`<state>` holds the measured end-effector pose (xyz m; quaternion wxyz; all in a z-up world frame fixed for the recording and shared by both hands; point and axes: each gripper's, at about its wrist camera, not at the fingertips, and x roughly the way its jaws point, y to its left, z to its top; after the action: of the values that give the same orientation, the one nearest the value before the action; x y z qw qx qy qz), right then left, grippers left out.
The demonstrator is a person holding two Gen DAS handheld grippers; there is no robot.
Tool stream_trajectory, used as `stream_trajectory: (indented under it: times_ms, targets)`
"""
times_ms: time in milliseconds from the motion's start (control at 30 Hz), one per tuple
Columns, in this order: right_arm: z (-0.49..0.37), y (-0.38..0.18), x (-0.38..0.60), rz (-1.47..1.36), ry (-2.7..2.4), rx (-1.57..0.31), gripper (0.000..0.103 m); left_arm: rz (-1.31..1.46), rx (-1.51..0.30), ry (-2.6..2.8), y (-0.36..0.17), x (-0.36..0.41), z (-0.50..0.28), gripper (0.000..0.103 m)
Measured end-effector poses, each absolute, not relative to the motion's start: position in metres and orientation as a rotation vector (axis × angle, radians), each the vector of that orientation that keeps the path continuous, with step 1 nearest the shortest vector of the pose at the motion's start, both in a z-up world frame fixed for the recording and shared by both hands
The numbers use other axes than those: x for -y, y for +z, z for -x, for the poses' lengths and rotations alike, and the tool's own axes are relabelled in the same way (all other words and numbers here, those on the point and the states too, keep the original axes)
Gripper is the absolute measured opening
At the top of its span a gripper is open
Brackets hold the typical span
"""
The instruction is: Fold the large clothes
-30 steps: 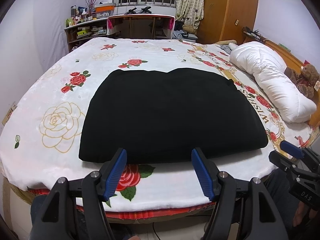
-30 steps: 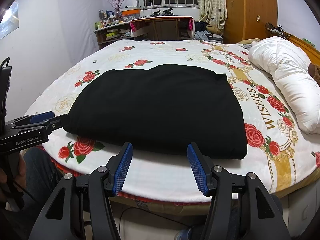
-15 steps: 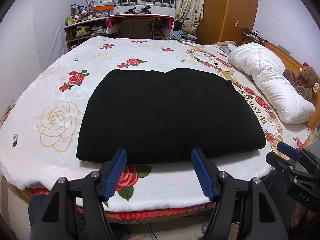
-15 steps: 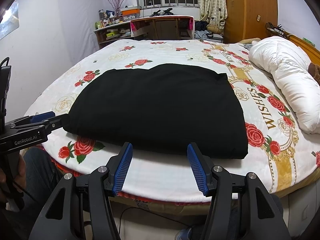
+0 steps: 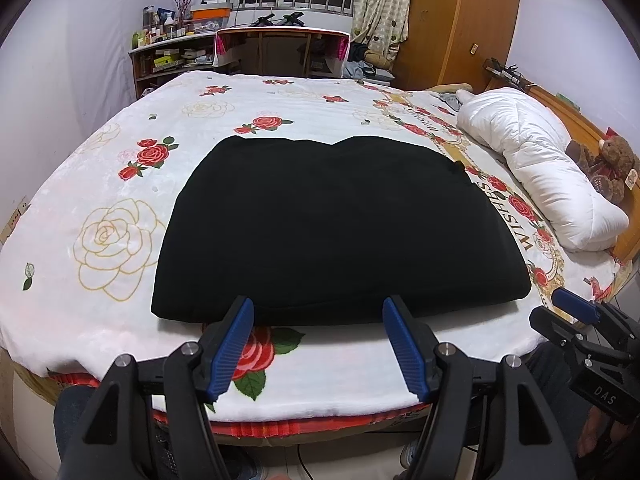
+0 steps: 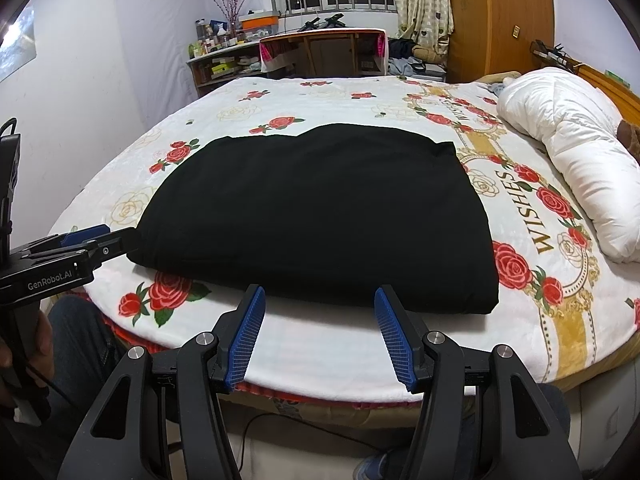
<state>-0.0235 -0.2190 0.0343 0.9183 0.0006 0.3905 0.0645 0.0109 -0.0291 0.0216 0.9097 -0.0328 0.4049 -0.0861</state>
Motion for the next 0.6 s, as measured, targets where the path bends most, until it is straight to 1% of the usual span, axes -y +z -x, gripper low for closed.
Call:
stream_trajectory:
  times_ms: [600]
  targets:
    - [0.0239, 0.0326, 0.2183, -0.004, 0.131, -0.806, 0.058, 0.027, -0.82, -0.148, 0.0232, 0.0338, -0.0085, 0.069]
